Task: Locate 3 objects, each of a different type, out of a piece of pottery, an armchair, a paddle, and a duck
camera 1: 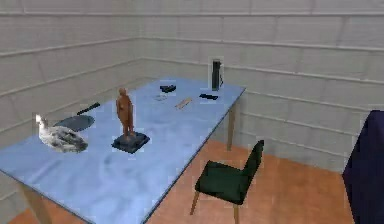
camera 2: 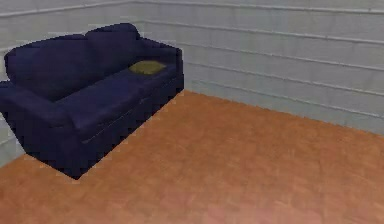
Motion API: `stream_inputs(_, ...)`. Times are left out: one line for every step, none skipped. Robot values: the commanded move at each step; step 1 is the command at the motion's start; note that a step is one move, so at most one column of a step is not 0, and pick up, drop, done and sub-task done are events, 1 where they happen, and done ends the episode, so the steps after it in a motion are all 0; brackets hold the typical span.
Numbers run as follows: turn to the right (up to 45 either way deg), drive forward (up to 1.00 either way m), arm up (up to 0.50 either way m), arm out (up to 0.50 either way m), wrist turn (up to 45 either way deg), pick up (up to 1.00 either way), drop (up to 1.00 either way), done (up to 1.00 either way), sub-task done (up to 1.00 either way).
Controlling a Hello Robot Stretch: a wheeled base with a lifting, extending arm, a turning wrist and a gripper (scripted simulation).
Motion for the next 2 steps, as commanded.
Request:
stream_inputs(-36.0, 0.00, 0.00, 0.00, 0.0, 0.00, 0.00, 0.00, 0.00)
stream_inputs(0.0, 0.00, 0.00, 0.00, 0.0, 0.00, 0.00, 1.00, 0.00)
